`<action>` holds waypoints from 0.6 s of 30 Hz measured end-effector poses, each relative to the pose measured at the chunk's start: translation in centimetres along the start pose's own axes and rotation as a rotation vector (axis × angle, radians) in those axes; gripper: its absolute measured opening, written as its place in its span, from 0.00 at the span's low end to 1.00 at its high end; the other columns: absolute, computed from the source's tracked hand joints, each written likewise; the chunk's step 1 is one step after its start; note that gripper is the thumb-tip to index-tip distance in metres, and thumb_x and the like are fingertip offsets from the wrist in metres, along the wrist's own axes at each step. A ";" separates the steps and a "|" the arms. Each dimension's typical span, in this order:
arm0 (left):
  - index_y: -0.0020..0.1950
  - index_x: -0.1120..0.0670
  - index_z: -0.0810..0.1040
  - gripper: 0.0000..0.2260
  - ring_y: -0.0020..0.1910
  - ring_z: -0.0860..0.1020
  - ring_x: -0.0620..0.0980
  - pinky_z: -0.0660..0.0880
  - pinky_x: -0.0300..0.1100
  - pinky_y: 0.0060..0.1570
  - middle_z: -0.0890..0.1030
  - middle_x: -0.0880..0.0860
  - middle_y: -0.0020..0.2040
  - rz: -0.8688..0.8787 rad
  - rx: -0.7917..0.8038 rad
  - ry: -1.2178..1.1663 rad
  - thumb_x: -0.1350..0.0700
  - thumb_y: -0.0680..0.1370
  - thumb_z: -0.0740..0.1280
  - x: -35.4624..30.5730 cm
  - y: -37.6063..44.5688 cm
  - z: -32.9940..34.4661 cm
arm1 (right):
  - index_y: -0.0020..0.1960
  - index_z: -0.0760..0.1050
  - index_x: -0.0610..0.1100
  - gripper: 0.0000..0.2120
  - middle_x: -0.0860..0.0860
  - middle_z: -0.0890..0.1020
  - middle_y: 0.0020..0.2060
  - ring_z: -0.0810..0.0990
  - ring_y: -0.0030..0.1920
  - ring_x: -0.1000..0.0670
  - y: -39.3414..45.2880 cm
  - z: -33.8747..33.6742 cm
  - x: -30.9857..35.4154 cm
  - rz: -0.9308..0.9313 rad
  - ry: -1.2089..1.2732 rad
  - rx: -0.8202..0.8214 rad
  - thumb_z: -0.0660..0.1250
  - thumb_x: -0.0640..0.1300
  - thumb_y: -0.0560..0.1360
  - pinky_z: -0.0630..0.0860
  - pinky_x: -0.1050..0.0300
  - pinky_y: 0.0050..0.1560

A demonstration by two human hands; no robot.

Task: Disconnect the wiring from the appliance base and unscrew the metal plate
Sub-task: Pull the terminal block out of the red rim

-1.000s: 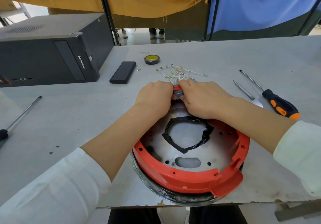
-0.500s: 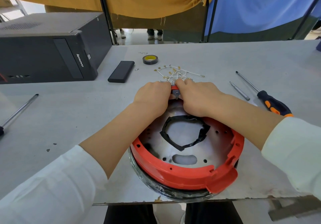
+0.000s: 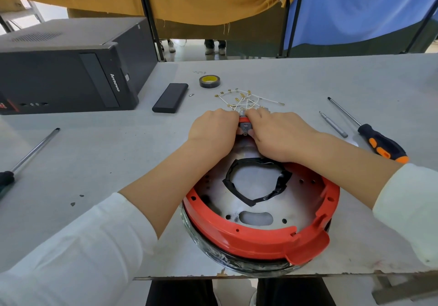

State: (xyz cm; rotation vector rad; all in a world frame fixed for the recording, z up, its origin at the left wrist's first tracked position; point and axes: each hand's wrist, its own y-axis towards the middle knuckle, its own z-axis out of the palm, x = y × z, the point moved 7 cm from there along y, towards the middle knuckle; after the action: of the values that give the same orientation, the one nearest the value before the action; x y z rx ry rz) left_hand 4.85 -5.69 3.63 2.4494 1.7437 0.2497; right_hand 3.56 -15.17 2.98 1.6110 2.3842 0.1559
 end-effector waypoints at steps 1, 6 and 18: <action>0.59 0.55 0.73 0.13 0.53 0.76 0.60 0.64 0.45 0.38 0.77 0.58 0.53 0.009 -0.006 0.015 0.63 0.74 0.63 -0.1 0.0 0.0 | 0.62 0.63 0.43 0.13 0.44 0.74 0.56 0.77 0.51 0.40 0.0 0.0 0.0 -0.001 0.004 -0.006 0.53 0.49 0.80 0.63 0.52 0.39; 0.59 0.56 0.71 0.12 0.52 0.76 0.60 0.64 0.45 0.38 0.77 0.58 0.54 0.081 -0.002 0.045 0.63 0.76 0.60 -0.3 0.3 0.0 | 0.62 0.63 0.43 0.13 0.44 0.74 0.57 0.77 0.51 0.40 0.2 0.2 -0.1 0.000 0.017 -0.011 0.53 0.48 0.80 0.63 0.52 0.39; 0.58 0.55 0.69 0.12 0.49 0.77 0.59 0.62 0.45 0.36 0.78 0.56 0.52 0.058 -0.025 -0.035 0.64 0.75 0.59 0.1 0.0 0.5 | 0.64 0.63 0.45 0.15 0.45 0.75 0.57 0.77 0.53 0.41 0.6 0.4 -0.4 0.109 0.041 -0.006 0.56 0.45 0.78 0.61 0.53 0.38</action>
State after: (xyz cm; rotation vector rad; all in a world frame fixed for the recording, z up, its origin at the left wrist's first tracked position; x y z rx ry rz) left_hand 4.95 -5.59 3.17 2.4738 1.6469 0.2314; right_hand 4.33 -15.38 2.77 1.7524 2.3231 0.2186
